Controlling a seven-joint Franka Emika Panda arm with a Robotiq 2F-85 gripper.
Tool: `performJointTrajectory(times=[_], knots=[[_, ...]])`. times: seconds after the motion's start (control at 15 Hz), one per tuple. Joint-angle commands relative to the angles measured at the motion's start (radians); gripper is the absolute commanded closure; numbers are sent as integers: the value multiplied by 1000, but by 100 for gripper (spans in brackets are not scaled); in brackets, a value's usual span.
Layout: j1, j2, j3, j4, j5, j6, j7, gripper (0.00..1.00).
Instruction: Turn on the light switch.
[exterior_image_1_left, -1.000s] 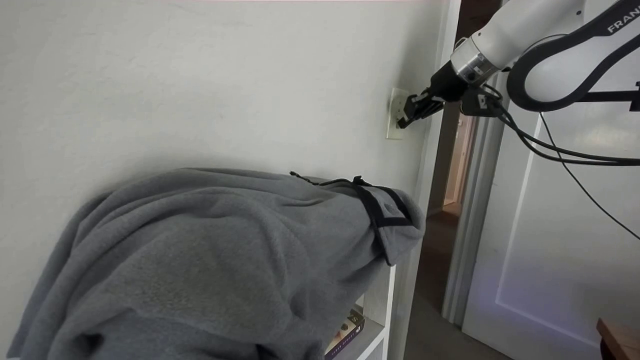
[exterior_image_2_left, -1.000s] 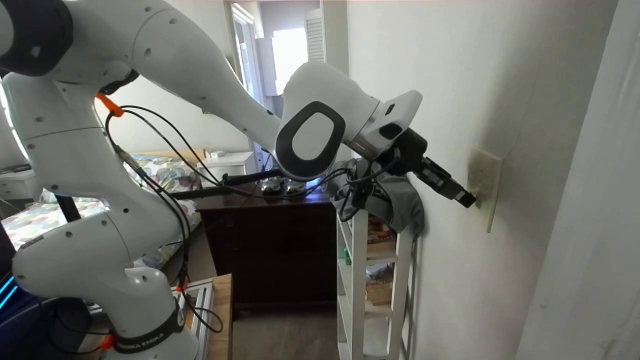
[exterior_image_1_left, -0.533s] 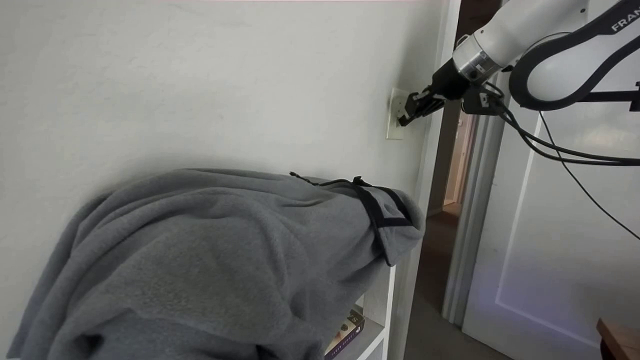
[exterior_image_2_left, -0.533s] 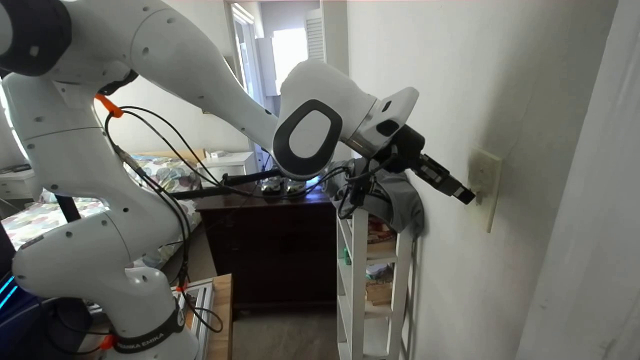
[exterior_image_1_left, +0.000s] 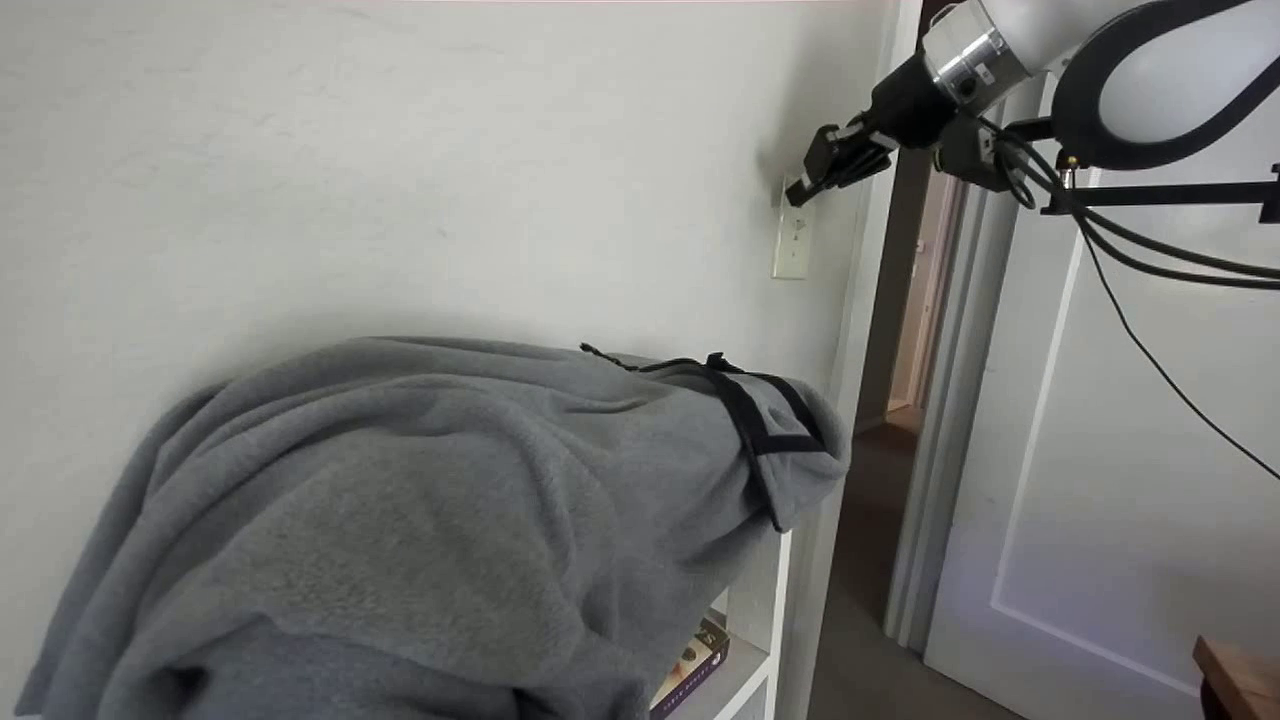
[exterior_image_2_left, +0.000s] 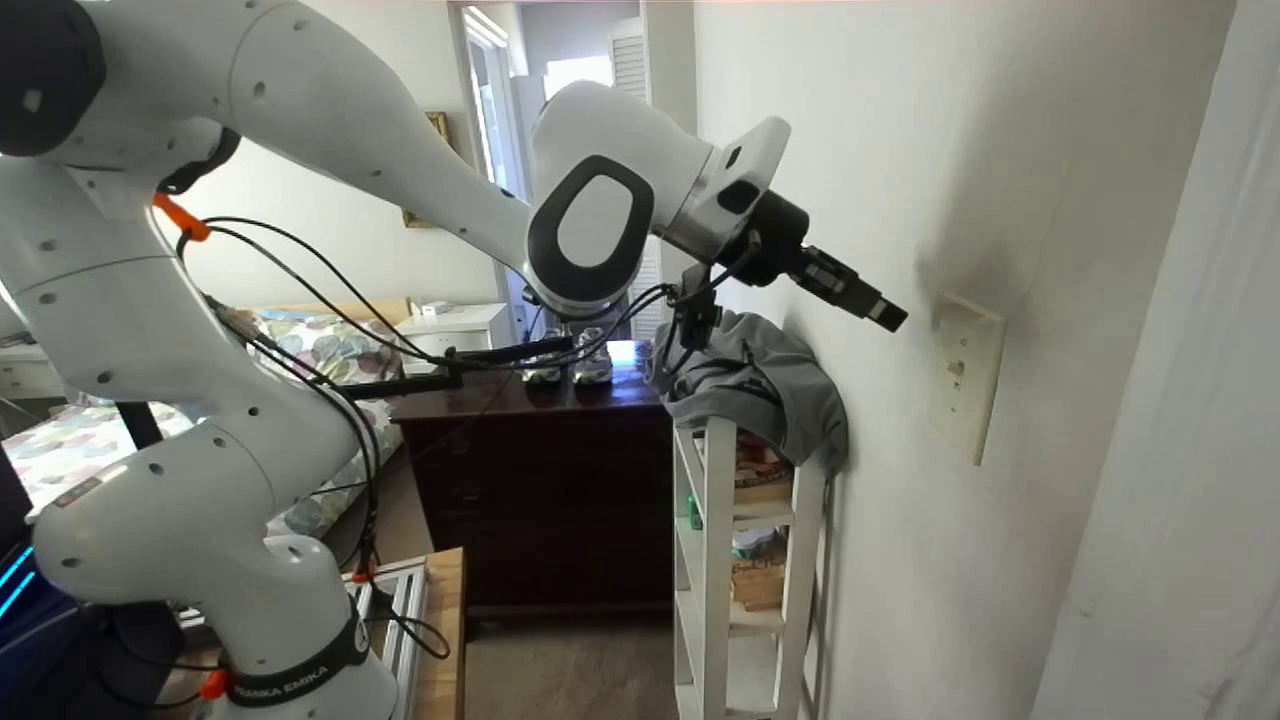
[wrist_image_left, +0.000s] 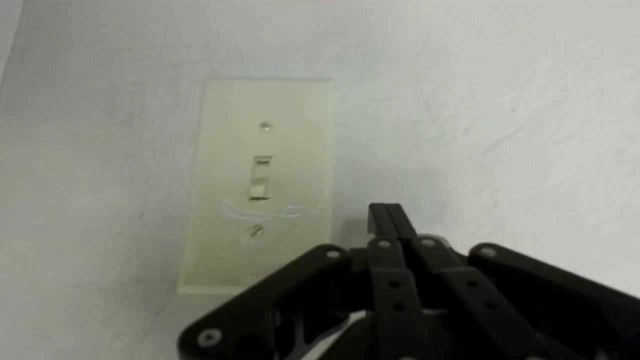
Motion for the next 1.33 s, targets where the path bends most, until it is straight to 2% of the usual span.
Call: performJointTrajectory(times=[0.0, 0.13, 0.2, 0.4, 0.6, 0.8, 1.0, 1.07, 1.13, 1.27], knots=[[277, -83, -156, -36, 176, -220, -110, 96], [318, -163, -186, -32, 198, -378, -127, 97], [338, -196, -213, -23, 162, -448, -112, 99], [354, -277, -250, 15, 121, -677, -130, 99], [396, -341, -318, 48, 157, -852, -181, 97], [405, -388, -359, 70, 155, -940, -190, 98], [409, -428, -402, 71, 165, -944, -190, 98], [410, -437, -415, 70, 174, -948, -187, 94], [413, -445, -427, 77, 193, -979, -183, 72], [399, -464, -428, 61, 191, -982, -159, 68]])
